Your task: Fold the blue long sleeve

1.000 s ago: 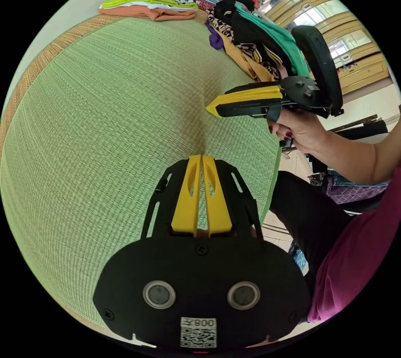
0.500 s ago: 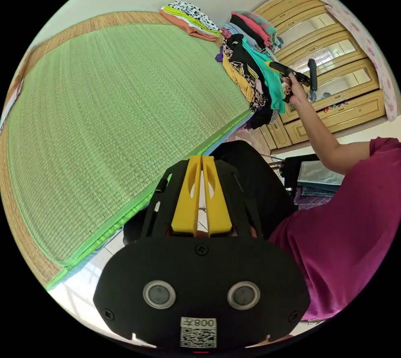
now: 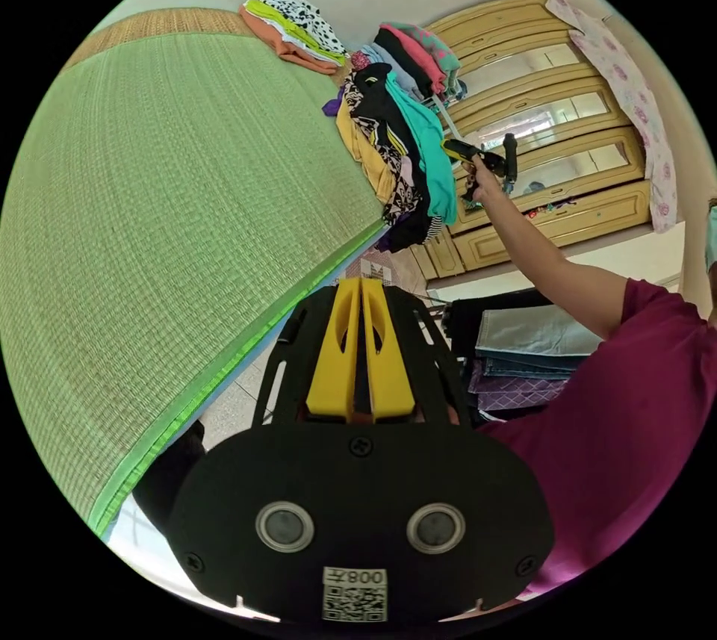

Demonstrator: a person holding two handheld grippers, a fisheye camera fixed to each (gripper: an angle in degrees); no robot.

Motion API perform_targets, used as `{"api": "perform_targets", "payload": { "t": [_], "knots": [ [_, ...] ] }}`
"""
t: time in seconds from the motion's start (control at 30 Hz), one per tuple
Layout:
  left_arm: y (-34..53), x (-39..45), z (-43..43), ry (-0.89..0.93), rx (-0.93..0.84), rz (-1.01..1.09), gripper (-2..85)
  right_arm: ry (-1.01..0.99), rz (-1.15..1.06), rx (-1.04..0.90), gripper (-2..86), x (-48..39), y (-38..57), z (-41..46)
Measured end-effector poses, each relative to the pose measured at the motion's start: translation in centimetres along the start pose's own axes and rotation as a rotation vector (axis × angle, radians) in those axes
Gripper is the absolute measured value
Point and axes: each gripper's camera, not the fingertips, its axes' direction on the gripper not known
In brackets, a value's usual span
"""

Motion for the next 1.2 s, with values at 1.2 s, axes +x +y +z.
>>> {"api": "perform_targets", "payload": {
  "t": [1.2],
  "knots": [
    [-15.6, 4.9, 12.1, 0.229, -0.034, 0.119, 3.4, -0.795, -0.367, -0.038, 0.3, -9.3, 16.2, -5.1]
  ]
}}
